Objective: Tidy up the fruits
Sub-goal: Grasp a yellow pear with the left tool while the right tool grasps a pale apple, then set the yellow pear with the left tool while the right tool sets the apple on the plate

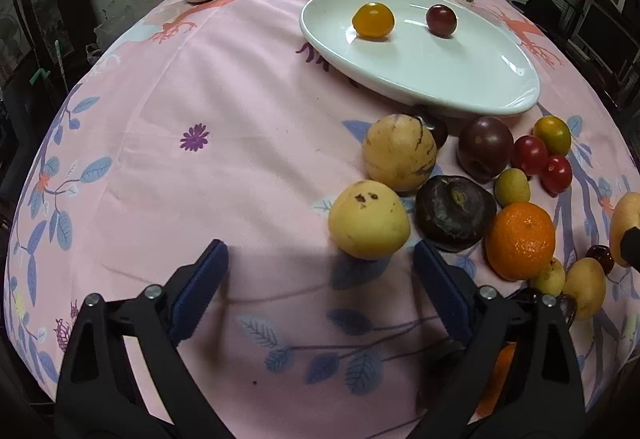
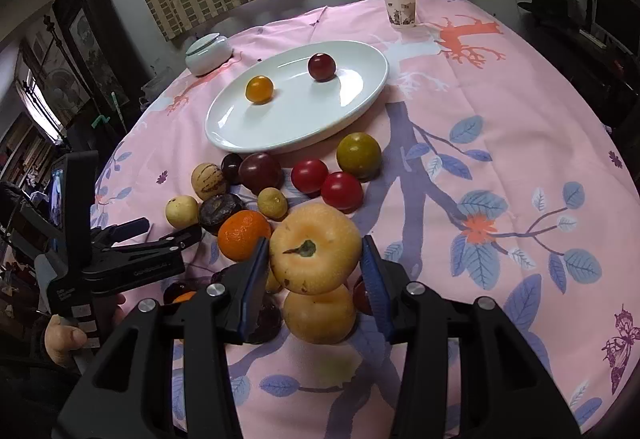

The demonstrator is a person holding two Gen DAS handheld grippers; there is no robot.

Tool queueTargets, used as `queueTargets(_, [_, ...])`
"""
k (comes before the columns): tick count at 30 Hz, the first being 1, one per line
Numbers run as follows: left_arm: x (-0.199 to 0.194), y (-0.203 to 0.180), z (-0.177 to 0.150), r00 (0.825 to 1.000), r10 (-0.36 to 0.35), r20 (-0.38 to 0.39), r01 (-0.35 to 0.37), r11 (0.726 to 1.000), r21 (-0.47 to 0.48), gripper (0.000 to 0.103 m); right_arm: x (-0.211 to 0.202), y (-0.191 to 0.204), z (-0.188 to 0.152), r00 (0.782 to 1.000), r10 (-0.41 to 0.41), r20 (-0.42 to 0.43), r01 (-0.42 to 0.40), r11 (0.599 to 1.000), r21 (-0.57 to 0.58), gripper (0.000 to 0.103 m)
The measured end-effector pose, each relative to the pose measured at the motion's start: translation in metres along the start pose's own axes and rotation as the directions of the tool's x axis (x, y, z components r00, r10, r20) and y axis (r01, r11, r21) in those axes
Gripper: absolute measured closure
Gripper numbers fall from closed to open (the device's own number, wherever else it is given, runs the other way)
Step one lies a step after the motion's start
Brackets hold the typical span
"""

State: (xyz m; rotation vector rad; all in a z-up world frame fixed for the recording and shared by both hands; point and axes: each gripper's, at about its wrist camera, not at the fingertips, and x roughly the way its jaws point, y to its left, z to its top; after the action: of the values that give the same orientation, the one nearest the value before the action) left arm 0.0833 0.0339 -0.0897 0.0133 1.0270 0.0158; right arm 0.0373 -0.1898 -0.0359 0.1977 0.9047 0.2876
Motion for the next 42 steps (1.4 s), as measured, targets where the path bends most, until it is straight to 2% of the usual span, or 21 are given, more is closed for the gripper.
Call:
queueTargets(1, [0.003, -0.001, 0.001, 1.000, -0.008, -0.006, 0.008, 1.000, 0.000, 0.018, 0.000, 0.001, 0.000, 1.000, 0.005, -0.002, -0.005, 1.000, 0.000, 0.057])
queueTargets(3, [0.003, -0.001, 0.003, 1.000, -0.007, 0.011, 0.007, 1.000, -0.002, 0.023, 0.001, 0.001, 0.001, 1.000, 0.016, -0.008, -0.016, 1.000, 0.001, 0.057])
queueTargets(9, [0.000, -0.008, 0.006, 0.998, -0.052, 0.028, 0.051, 0.998, 0.023, 0.063, 0.004, 0.005, 0.001, 0.999, 0.026, -0.021, -0.026, 1.000, 0.003, 0.057])
queueTargets(10, [0.000, -0.010, 0.006, 0.998, -0.050, 0.029, 0.049, 0.998, 0.030, 0.066, 0.005, 0.006, 0.001, 0.999, 0.029, -0.023, -0.029, 1.000, 0.001, 0.057])
queueTargets(14, [-0.008, -0.004, 0.002, 0.994, -0.104, 0.015, 0.104, 0.995, -0.001, 0.066, 0.003, 0.013, 0.001, 0.999, 0.036, -0.020, -0.036, 0.999, -0.016, 0.057])
queueTargets(22, [-0.045, -0.001, -0.005, 0.981, -0.185, 0.061, 0.186, 0.983, -0.006, 0.066, 0.004, 0.021, -0.001, 0.998, 0.056, -0.023, -0.057, 0.998, -0.026, 0.057])
queueTargets(29, [-0.057, -0.006, 0.000, 0.976, -0.205, 0.073, 0.204, 0.979, 0.016, 0.066, 0.003, 0.025, 0.001, 0.998, 0.052, -0.018, -0.053, 0.998, -0.044, 0.057])
queueTargets(37, [-0.061, -0.015, 0.022, 0.976, -0.202, 0.077, 0.198, 0.979, 0.056, 0.066, 0.004, 0.030, 0.021, 0.999, 0.037, -0.003, -0.037, 0.995, -0.096, 0.057])
queueTargets(42, [-0.061, -0.027, 0.062, 0.973, -0.212, 0.090, 0.201, 0.973, 0.112, 0.066, 0.010, 0.033, 0.055, 1.000, 0.017, 0.008, -0.015, 0.988, -0.156, 0.057])
